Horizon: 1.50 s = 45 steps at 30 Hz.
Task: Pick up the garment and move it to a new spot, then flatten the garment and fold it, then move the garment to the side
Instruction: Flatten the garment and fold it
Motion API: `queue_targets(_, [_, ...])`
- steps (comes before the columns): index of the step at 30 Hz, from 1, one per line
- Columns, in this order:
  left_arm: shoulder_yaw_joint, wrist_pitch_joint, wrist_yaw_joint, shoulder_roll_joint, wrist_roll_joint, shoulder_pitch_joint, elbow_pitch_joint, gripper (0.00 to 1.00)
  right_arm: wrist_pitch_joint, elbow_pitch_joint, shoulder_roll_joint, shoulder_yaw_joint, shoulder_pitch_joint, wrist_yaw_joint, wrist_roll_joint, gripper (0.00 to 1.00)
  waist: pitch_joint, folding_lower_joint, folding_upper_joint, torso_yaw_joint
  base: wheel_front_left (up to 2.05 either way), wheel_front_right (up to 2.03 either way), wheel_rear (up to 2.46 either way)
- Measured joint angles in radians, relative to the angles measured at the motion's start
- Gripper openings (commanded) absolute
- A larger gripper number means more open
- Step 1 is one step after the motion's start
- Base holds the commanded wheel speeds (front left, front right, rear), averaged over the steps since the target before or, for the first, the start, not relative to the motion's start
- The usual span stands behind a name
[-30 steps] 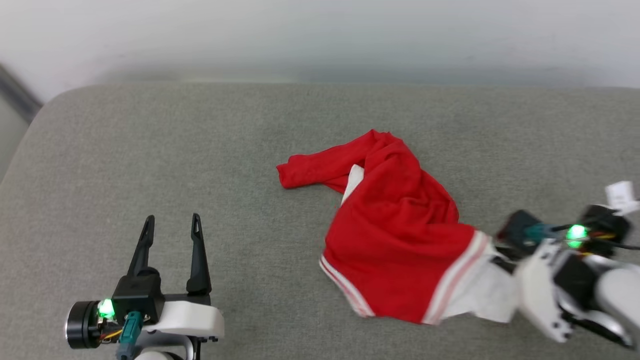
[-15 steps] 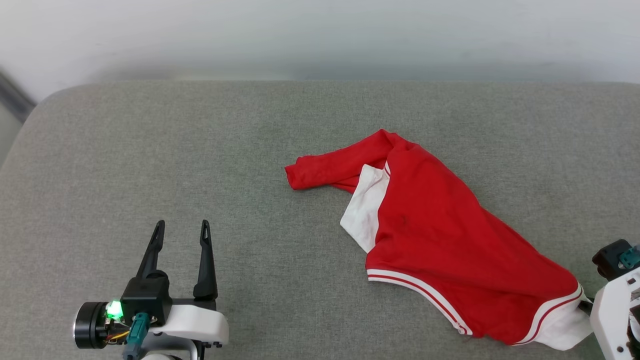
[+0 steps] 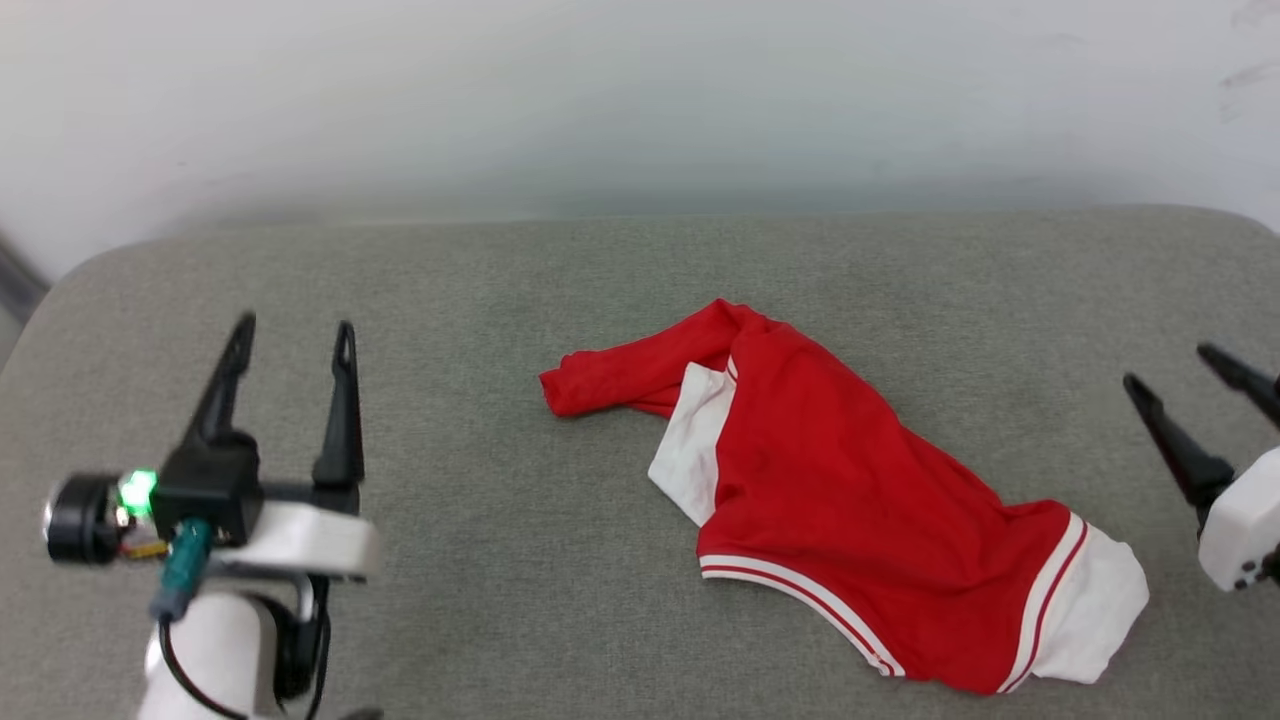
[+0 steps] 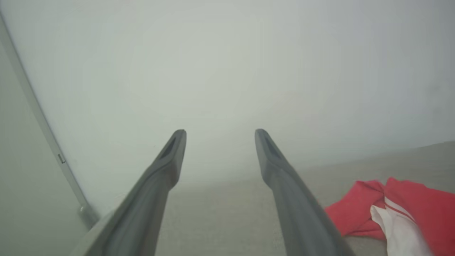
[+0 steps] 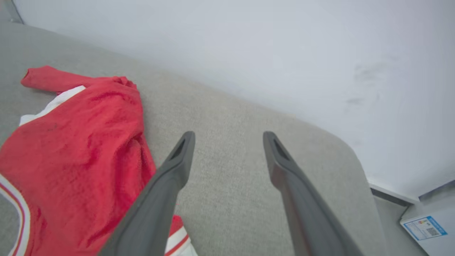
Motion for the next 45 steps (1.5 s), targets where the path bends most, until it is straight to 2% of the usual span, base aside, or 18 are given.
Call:
queue_targets(3, [-0.022,0.0,-0.039,0.034,0.008,-0.093,0.032,1.0,-0.055,-0.07,0.049,-0.115,0.026,0.0,-0.098,1.0,0.003,0.0,-0.0001,-0.014,0.0,0.0,0.0])
queue_targets(8, [-0.106,0.03,-0.089,0.085,0.021,-0.252,0.078,1.0,-0.151,-0.213,0.22,-0.313,0.114,0.0,-0.278,1.0,0.023,0.0,0.0,-0.03,0.0,0.0,0.0])
queue_targets(12, [-0.211,0.144,-0.106,0.102,-0.047,-0.368,0.122,1.0,-0.179,-0.314,0.347,-0.388,0.203,0.0,-0.393,1.0,0.043,0.0,-0.0001,-0.042,0.0,0.0,0.0])
queue_targets(15, [-0.355,0.276,-0.109,0.15,-0.145,-0.46,0.146,1.0,-0.186,-0.351,0.399,-0.407,0.245,0.0,-0.439,1.0,0.057,0.0,0.0,-0.052,0.0,0.0,0.0])
queue_targets(21, [-0.644,0.568,-0.109,0.24,-0.442,-0.653,0.168,1.0,-0.202,-0.392,0.449,-0.418,0.272,0.0,-0.488,1.0,0.093,0.0,0.0,-0.077,0.0,0.0,0.0])
queue_targets(24, [-0.787,0.73,-0.109,0.268,-0.611,-0.722,0.185,1.0,-0.204,-0.393,0.463,-0.415,0.273,0.0,-0.506,1.0,0.112,0.0,0.0,-0.093,0.0,0.0,0.0])
queue_targets(29, [-0.952,0.909,-0.109,0.304,-0.807,-0.825,0.223,1.0,-0.212,-0.39,0.472,-0.4,0.262,0.0,-0.532,1.0,0.148,0.0001,0.0,-0.122,0.0,0.0,0.0])
queue_targets(34, [-1.097,1.015,-0.109,0.317,-0.89,-0.878,0.291,1.0,-0.215,-0.382,0.477,-0.377,0.223,0.0,-0.552,1.0,0.19,0.0001,0.0,-0.154,0.0,0.0,0.0])
queue_targets(39, [-1.209,1.027,-0.109,0.32,-0.911,-0.899,0.365,1.0,-0.216,-0.374,0.497,-0.348,0.197,0.0,-0.574,1.0,0.231,0.0001,0.0,-0.19,0.0,0.0,0.0])
queue_targets(45, [-1.254,1.036,-0.109,0.335,-0.928,-0.894,0.416,1.0,-0.218,-0.362,0.505,-0.331,0.174,0.0,-0.588,1.0,0.268,0.0001,0.0,-0.23,0.0,0.0,0.0])
